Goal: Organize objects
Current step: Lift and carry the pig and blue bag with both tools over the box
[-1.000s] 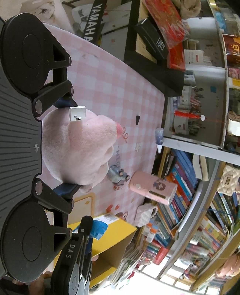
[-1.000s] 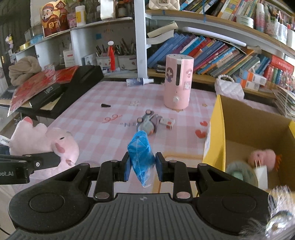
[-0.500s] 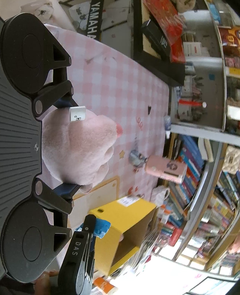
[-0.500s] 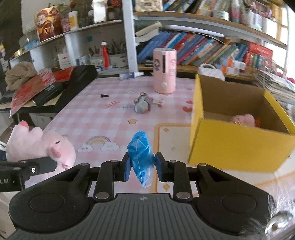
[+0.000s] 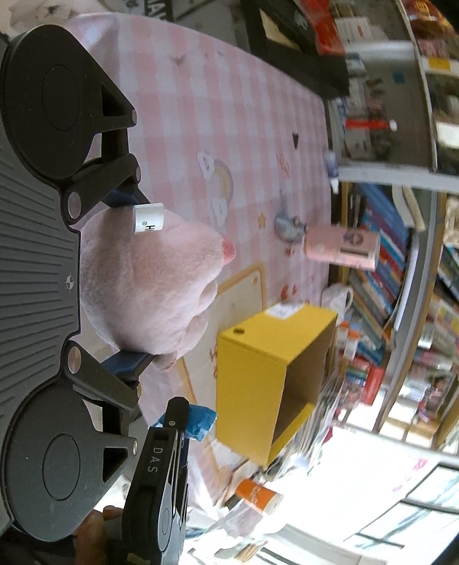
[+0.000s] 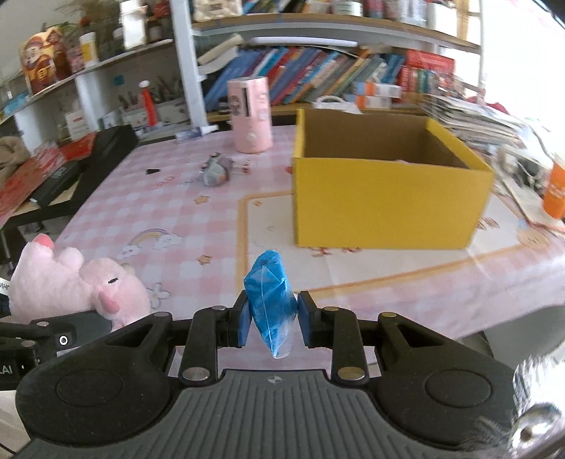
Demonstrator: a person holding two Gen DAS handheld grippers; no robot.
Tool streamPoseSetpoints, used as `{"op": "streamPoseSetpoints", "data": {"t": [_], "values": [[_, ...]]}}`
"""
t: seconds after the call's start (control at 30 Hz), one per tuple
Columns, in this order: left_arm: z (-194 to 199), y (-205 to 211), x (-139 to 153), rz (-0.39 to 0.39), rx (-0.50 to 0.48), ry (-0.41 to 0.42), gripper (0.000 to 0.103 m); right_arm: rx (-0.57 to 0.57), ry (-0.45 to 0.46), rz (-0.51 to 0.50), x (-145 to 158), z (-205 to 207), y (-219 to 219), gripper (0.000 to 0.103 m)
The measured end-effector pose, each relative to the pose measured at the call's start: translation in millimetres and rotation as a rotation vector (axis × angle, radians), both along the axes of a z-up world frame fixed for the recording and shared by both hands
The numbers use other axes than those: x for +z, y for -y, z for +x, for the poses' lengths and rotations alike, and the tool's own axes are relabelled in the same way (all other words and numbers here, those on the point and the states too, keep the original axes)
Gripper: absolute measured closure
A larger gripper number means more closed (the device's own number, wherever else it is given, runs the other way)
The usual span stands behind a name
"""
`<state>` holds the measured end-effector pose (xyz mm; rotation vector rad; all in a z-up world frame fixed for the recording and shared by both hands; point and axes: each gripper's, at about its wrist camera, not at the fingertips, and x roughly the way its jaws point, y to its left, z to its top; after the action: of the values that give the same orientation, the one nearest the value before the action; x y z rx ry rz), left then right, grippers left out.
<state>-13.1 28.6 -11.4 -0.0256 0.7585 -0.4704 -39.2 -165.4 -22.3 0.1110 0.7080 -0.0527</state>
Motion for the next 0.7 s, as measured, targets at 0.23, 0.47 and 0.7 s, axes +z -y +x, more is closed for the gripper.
{"op": "streamPoseSetpoints", "data": {"t": [0.23,0.47,0.7], "values": [[-0.1,25.8,-0.5,-0.004,-0.099,0.002,0.026,-0.095,-0.006,-0.008,1.2,-19.9,20.4,0.077],[4.0,55.4,-2.0,0.002,-0.192,0.0,0.026,-0.183,-0.017,-0.005,1.0,-35.7,44.4,0.077],[8.3,84.8,-2.3,0.015,-0.263,0.001,0.026,-0.262,-0.027,0.01,-0.8,-41.6,72.7,0.077]]}}
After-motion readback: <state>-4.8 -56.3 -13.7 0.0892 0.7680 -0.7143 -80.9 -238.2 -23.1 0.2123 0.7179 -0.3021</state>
